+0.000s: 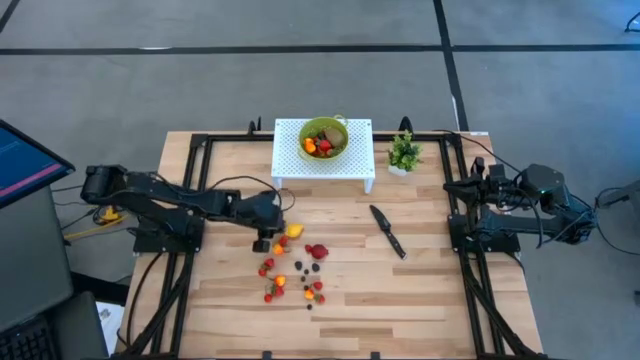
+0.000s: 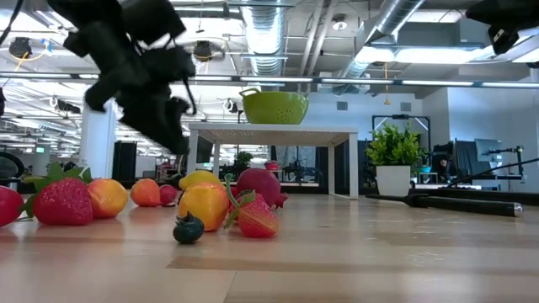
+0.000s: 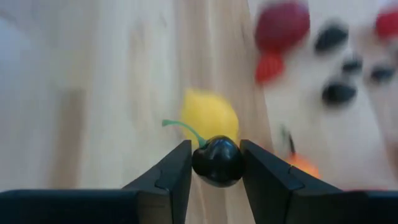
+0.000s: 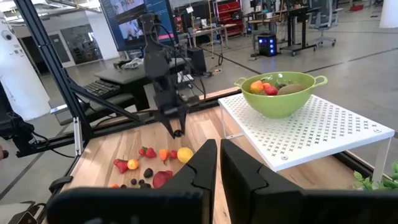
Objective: Pick & Place Fruit
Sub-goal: Put the black cherry into the green strainer bowl, then put the yellow peach into the green strainer bowl
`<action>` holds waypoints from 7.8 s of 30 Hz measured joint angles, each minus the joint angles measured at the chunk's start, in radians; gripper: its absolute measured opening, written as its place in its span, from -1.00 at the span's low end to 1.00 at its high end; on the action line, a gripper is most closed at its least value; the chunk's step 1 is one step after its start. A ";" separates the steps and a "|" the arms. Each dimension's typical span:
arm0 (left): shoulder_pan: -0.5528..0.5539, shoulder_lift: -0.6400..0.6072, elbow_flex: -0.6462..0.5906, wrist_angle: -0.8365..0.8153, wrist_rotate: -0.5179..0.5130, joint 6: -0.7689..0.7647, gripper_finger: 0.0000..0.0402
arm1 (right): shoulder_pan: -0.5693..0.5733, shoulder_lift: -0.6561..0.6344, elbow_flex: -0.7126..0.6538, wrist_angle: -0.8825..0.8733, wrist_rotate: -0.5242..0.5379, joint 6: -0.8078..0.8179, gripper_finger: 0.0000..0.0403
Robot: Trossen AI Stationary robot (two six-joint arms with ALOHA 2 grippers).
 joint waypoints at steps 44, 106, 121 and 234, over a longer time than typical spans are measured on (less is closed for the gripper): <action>0.390 0.100 0.138 0.852 -0.059 -0.004 -0.39 | 0.000 0.000 0.000 0.000 0.000 0.000 -0.92; -0.228 -0.109 0.137 0.174 -0.002 -0.044 -0.21 | 0.000 0.000 0.000 0.000 0.000 0.000 -0.92; -0.264 -0.063 0.138 -0.101 -0.022 -0.161 -0.21 | 0.000 0.000 0.000 0.000 0.000 0.000 -0.92; 0.236 -0.047 0.154 0.829 -0.037 -0.079 -0.36 | 0.000 0.000 0.000 0.000 0.000 0.000 -0.92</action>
